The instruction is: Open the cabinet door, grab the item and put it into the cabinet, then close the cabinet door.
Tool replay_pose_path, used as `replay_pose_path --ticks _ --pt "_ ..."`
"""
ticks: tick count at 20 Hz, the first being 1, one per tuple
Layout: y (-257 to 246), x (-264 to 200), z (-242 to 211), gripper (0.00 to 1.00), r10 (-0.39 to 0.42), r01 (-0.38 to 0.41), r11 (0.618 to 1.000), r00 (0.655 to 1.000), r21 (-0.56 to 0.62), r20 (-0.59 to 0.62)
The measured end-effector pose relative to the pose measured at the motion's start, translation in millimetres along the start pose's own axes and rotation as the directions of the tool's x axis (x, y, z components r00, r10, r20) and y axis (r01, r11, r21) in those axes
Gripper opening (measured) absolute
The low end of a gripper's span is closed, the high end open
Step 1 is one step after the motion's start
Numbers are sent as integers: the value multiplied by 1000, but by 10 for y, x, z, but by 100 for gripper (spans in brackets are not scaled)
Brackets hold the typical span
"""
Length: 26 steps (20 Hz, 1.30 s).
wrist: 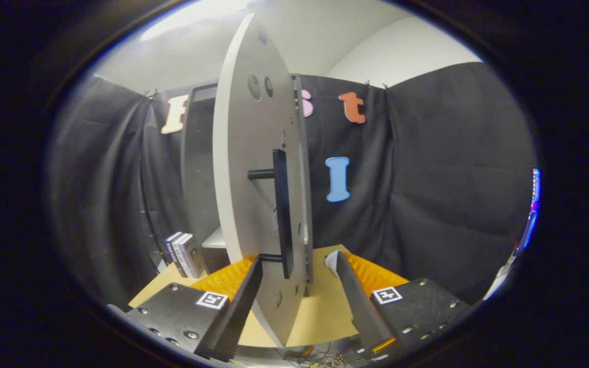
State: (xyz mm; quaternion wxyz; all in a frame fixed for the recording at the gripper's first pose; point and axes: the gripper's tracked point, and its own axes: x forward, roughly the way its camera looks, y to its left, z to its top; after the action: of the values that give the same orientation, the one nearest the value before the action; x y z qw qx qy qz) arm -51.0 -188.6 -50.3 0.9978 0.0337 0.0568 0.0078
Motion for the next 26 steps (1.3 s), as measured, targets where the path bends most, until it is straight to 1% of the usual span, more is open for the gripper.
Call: replay_pose_path --ticks 5,9,11,12,13,16,18,21,26 --pt "322 222 -48 88 85 -85 995 996 43 -10" --pt "675 402 -111 88 179 -178 982 984 68 -19" --pt "819 522 -131 89 215 -212 974 976 84 -28" --pt "877 556 -102 91 240 -237 968 970 84 -30" --pt "953 633 -95 93 262 -259 963 965 74 -29" --pt "1279 850 -136 93 308 -307 950 951 50 -33" --pt "1467 1009 -139 97 341 -339 939 939 47 -39" --pt "1773 1271 -130 97 384 -384 923 922 23 -36" --pt "2169 1710 -101 98 416 -417 909 909 -10 -34"
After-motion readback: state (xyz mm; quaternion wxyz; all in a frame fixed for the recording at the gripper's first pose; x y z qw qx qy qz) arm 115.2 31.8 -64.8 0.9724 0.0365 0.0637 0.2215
